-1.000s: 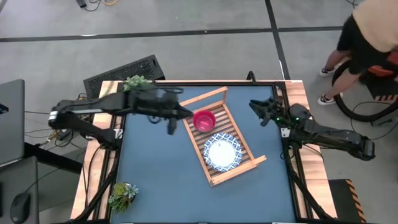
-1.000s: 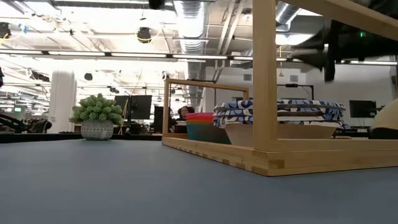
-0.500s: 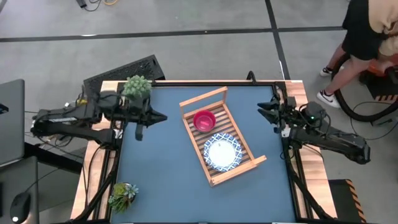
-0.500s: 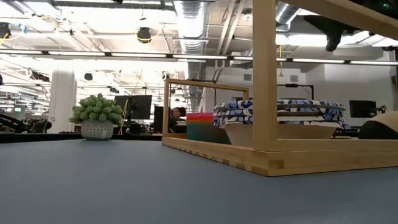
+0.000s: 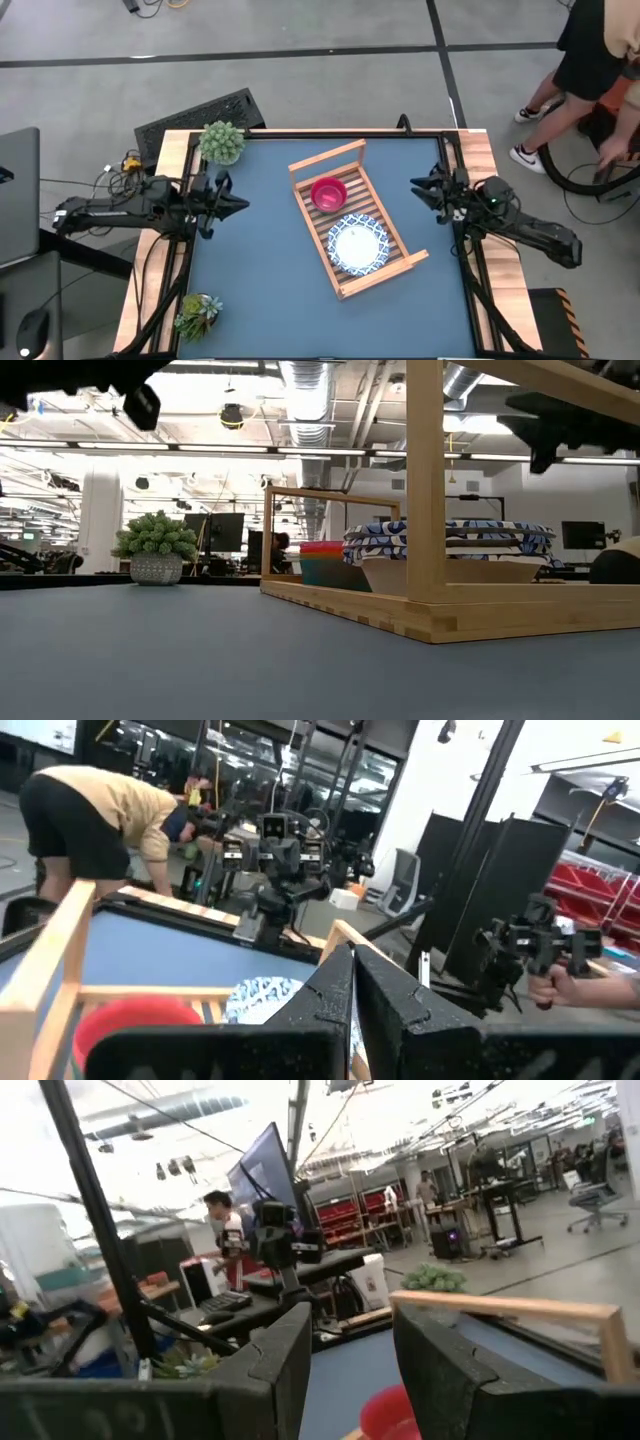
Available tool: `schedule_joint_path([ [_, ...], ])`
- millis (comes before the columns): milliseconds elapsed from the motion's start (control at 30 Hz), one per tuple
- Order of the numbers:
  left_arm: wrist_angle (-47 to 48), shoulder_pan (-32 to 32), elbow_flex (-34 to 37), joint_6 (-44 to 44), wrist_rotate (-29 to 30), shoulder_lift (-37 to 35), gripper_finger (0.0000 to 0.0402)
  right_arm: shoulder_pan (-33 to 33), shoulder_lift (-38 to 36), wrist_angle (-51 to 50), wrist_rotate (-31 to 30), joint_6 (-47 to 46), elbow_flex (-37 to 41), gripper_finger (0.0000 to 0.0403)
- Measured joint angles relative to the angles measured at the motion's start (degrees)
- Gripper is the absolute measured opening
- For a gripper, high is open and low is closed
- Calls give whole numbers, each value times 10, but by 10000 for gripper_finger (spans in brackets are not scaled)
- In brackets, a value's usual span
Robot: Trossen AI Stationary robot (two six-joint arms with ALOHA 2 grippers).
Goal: Place and stack bowls onto a shelf
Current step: Return to Home Position
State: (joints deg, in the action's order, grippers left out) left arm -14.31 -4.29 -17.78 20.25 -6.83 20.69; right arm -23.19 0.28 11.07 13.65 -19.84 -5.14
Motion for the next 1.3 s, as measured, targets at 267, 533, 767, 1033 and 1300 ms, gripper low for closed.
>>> schedule_joint_path([
  [267,-11,1,94,29,-3,-67,0,14,4,49,0,-20,46,171],
  [533,-40,2,171,52,-21,-149,0,14,-1,57,-1,-17,46,171],
  [767,69,2,171,5,84,-206,0,18,-1,39,-1,-12,46,171],
  [1033,101,2,172,-1,106,-201,0,26,-1,-57,-1,9,47,171],
  [1300,114,2,172,-26,154,-201,0,26,-1,-78,-4,48,47,171],
])
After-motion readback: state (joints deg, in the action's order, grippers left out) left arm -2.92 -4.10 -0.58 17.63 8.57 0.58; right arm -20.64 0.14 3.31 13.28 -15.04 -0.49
